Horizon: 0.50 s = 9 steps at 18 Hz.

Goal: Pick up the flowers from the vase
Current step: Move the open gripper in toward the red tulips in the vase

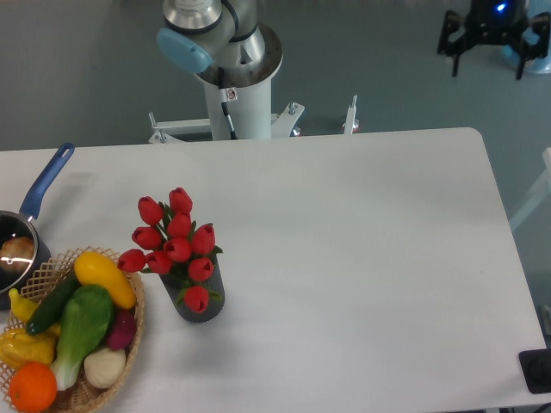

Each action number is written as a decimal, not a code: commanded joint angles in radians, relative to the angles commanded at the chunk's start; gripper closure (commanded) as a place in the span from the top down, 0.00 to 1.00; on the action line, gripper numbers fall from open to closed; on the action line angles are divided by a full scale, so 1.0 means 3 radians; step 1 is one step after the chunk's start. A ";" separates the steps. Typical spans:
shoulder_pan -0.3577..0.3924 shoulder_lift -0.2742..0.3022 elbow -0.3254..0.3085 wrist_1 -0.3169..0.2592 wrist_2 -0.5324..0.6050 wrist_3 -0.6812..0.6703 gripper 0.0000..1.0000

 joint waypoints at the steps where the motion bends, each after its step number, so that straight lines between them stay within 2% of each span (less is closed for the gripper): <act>1: 0.0000 0.0000 -0.0010 0.0000 0.0000 0.0000 1.00; 3: -0.0010 -0.0010 -0.0005 0.0000 -0.0051 -0.0020 1.00; 5: -0.0051 -0.0020 -0.0066 0.0275 -0.0244 -0.0046 1.00; 7: -0.0051 0.0020 -0.0301 0.0500 -0.0367 -0.0234 1.00; 8: -0.0056 0.0005 -0.0383 0.0744 -0.0434 -0.0367 1.00; 9: -0.0056 -0.0010 -0.0404 0.0797 -0.0450 -0.0429 1.00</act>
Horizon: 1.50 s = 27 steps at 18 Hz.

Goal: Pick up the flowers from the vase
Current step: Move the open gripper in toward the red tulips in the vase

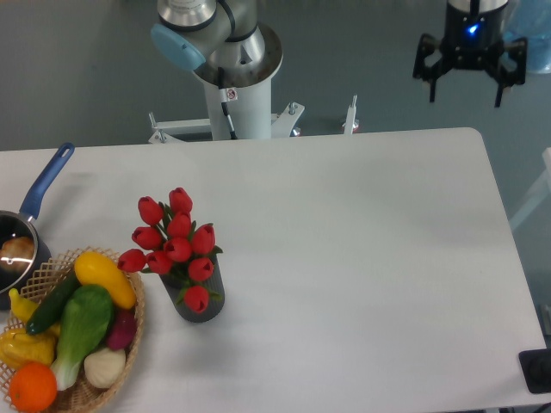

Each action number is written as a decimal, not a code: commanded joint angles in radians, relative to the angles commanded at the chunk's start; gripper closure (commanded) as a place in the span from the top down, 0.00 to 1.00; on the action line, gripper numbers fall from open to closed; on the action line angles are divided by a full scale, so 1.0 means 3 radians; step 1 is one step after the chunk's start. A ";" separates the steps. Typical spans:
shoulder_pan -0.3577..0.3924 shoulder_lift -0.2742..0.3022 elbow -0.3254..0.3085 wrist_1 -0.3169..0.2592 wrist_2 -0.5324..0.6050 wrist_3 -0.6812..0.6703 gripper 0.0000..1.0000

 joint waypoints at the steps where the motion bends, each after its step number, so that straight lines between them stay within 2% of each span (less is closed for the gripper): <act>1: -0.0005 -0.0005 -0.0015 0.0001 0.0000 -0.0056 1.00; 4: -0.0046 -0.0010 -0.0072 0.0011 -0.0092 -0.0082 1.00; 9: -0.0077 -0.0011 -0.0261 0.0052 -0.0537 -0.0190 1.00; 13: -0.0475 -0.0107 -0.0271 0.0088 -0.0619 -0.0169 1.00; 15: -0.0598 -0.0133 -0.0281 0.0093 -0.0857 -0.0180 1.00; 18: -0.0629 -0.0123 -0.0378 0.0088 -0.1155 -0.0175 1.00; 20: -0.0664 -0.0097 -0.0445 0.0087 -0.1202 -0.0154 1.00; 25: -0.0946 -0.0087 -0.0501 0.0067 -0.1227 -0.0164 1.00; 27: -0.0961 -0.0041 -0.0588 0.0072 -0.1212 -0.0149 1.00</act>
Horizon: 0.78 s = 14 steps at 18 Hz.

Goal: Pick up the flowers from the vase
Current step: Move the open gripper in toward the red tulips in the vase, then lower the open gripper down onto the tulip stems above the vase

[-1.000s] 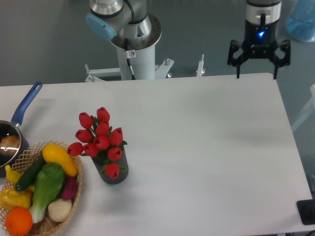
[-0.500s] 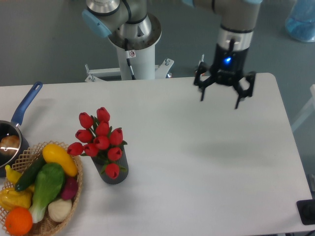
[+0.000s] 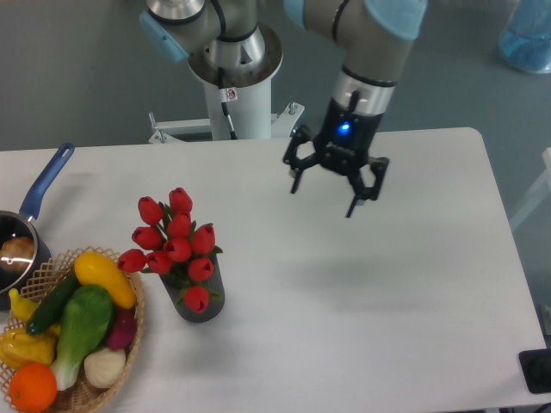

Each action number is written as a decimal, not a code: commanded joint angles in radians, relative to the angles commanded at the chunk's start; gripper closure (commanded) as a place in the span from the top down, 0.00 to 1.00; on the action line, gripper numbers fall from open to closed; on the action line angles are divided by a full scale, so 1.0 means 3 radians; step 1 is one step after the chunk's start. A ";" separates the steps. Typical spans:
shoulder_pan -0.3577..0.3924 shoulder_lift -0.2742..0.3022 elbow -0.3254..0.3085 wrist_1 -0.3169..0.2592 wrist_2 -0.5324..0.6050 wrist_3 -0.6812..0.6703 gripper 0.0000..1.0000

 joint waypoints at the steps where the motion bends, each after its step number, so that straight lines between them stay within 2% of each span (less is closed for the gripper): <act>1: -0.0035 0.0031 -0.0031 0.0000 0.0000 0.0046 1.00; 8: -0.0214 0.0041 -0.0041 -0.0010 -0.0005 0.0353 1.00; 14: -0.0388 -0.0056 -0.0026 0.0005 0.0138 0.0435 1.00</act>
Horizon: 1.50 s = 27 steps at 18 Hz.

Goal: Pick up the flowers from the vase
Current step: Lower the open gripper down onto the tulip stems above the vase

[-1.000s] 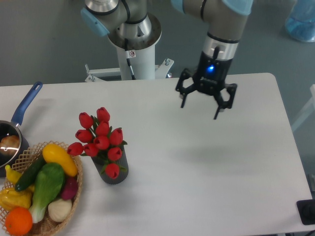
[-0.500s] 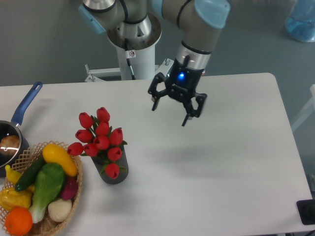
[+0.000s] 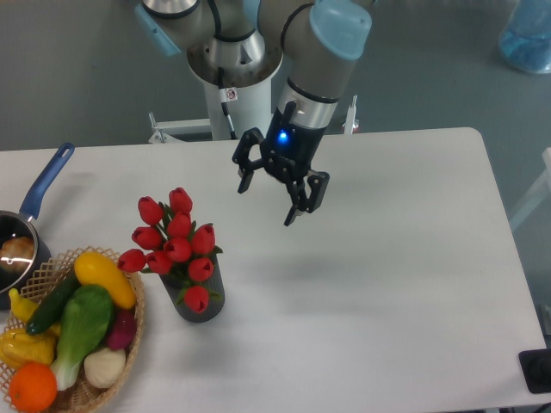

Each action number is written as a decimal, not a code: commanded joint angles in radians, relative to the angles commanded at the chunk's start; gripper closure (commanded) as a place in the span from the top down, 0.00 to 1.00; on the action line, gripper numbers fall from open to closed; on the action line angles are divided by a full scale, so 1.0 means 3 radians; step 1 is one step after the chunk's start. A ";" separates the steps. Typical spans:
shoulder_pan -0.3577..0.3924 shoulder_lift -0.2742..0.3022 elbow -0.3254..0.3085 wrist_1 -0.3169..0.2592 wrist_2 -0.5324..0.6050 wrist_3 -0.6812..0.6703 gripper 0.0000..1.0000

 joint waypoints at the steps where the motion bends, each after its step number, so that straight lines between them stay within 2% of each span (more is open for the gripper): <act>1: -0.0066 -0.0021 0.0010 0.0000 0.0000 -0.0010 1.00; 6: -0.0108 -0.0087 -0.0020 0.0031 -0.0041 -0.0087 1.00; 14: -0.0179 -0.0113 -0.0066 0.0046 -0.0500 -0.0230 1.00; 21: -0.0184 -0.0164 -0.0066 0.0072 -0.0664 -0.0250 1.00; 27: -0.0190 -0.0225 -0.0061 0.0271 -0.0833 -0.0445 1.00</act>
